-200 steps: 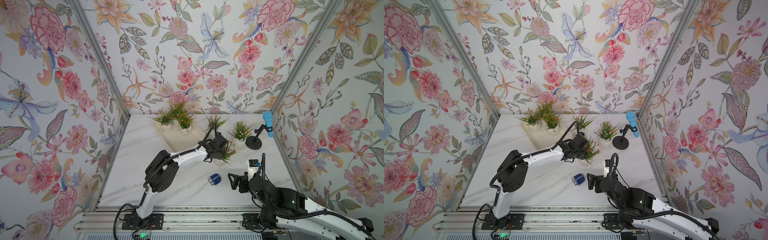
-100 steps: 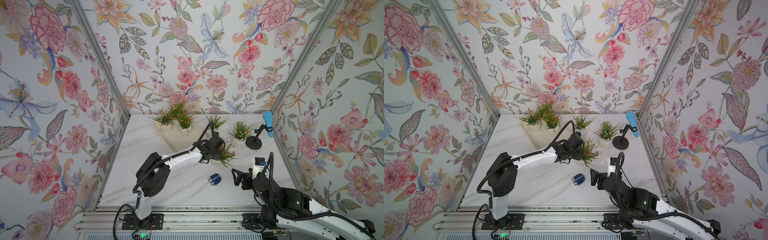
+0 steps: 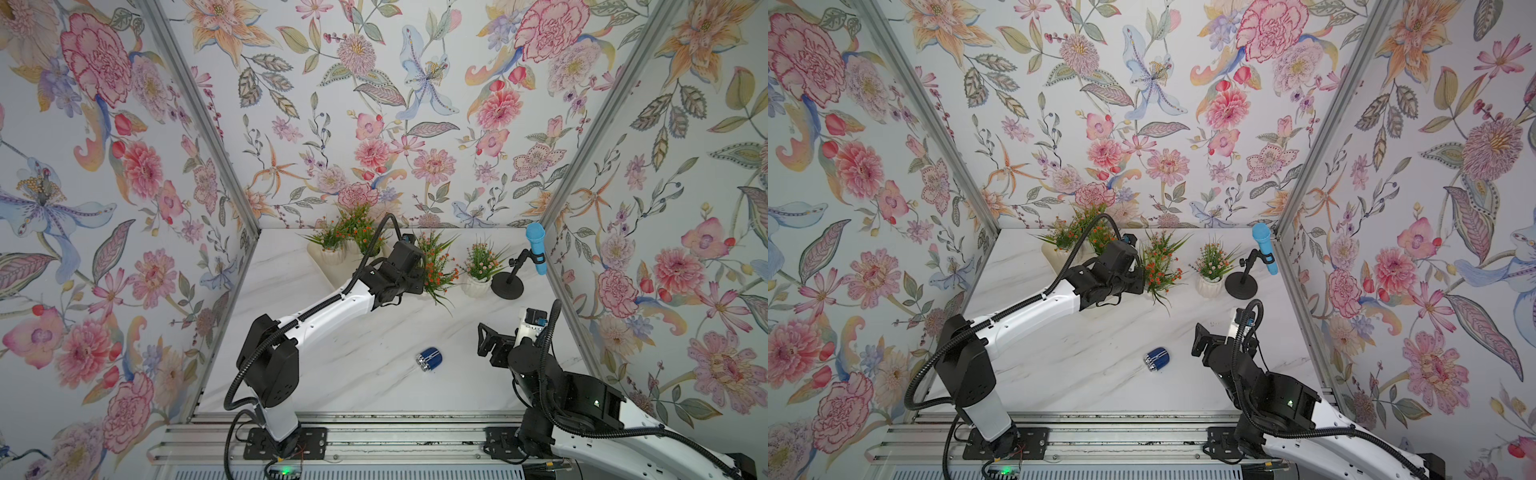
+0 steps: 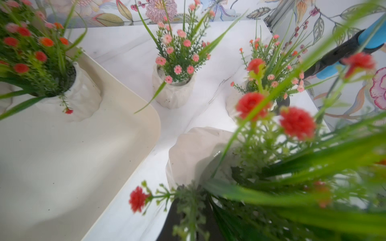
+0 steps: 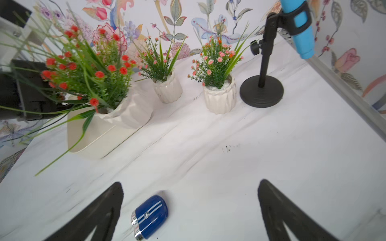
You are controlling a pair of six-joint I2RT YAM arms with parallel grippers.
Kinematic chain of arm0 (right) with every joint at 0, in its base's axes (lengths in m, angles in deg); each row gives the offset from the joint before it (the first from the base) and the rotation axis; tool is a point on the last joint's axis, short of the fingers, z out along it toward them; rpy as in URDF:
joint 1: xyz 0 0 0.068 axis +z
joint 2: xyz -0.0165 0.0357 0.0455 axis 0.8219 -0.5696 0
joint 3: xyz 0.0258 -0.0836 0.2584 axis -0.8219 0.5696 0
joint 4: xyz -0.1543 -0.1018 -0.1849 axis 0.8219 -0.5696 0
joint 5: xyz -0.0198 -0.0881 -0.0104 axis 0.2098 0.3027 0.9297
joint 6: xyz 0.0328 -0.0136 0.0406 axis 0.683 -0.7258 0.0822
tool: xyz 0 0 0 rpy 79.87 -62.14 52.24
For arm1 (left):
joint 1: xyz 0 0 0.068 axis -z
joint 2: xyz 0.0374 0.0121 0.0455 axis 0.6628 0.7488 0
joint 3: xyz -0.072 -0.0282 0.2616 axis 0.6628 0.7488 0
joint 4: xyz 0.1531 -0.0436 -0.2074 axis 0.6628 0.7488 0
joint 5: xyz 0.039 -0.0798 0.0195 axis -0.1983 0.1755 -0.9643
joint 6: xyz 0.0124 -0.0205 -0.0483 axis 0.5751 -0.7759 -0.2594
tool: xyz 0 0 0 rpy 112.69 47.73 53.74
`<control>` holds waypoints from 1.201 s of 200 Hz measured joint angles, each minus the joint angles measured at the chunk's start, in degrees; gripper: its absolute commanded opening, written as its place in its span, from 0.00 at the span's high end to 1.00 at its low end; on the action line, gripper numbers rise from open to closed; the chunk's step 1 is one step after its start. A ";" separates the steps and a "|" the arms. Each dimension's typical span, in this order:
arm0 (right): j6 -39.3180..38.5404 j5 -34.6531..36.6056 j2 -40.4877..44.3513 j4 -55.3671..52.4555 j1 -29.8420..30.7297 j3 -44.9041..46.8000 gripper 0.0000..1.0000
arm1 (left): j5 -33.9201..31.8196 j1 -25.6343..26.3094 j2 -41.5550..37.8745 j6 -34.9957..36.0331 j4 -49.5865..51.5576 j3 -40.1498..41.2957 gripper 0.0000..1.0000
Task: Put the potted gypsophila into the storage box
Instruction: Pick up the baby's breath potted plant from the center of the board, then place the baby's breath potted plant at the storage box.
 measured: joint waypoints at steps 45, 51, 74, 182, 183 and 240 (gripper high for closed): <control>-8.87 -0.55 -12.31 2.32 -11.26 -7.56 0.00 | -0.04 -8.20 -4.09 2.56 0.42 0.28 1.00; -10.38 -1.31 -14.32 3.56 -12.57 -8.15 0.00 | -0.04 -9.62 -4.35 2.93 0.48 0.28 1.00; -15.56 -5.49 -21.88 9.86 -16.06 -9.75 0.00 | 0.13 -15.19 -4.50 3.89 0.52 0.31 1.00; -28.11 -24.33 -55.19 29.51 -24.11 -31.69 0.00 | 6.38 -27.39 -4.44 3.96 -2.10 13.35 1.00; -28.15 -24.41 -55.34 29.51 -24.15 -31.85 0.00 | 6.40 -27.45 -4.42 3.91 -2.19 13.46 1.00; -30.84 -30.88 -65.46 31.10 -24.79 -41.81 0.00 | 8.96 -32.17 0.42 1.40 -9.05 14.88 1.00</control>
